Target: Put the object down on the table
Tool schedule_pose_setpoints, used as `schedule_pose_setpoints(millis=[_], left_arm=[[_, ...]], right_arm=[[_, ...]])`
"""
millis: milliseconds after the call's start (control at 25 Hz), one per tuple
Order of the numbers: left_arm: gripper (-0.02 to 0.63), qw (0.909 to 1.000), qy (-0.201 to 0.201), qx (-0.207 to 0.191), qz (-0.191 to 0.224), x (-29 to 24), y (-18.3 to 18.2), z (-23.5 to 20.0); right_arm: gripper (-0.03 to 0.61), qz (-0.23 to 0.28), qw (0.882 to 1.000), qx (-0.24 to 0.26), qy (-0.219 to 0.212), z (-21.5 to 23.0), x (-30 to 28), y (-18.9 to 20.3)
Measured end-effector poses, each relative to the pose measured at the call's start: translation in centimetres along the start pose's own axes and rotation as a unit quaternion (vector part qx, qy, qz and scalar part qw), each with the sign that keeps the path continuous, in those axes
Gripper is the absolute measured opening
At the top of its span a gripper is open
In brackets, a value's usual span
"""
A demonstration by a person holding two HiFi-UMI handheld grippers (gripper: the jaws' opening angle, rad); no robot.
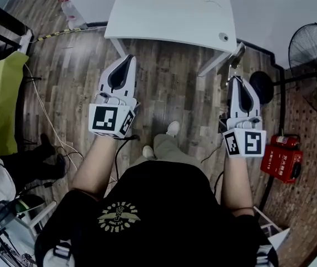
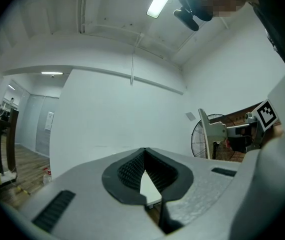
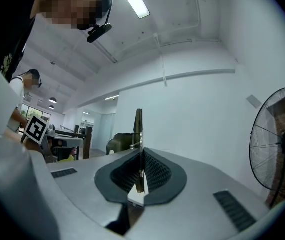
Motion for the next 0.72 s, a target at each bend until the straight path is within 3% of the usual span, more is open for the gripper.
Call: schedule_pose_setpoints(millis=[720], left_arm=[[0.006,0.9997,-0.017,-0.015,0.000,-10.9,0.0,1.8]], right_arm=[[0.002,0.000,1.000,-0.019,-0.023,9.7,-6.4,0.8]])
Point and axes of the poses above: the fingertips, and each gripper's own axes: x backward along the fingers, z to its right, y out of its underside, the point moved 3 cm from there along x, backward along the fingers, and after that the axes turned 3 degrees about z, right-handed, at the moved point
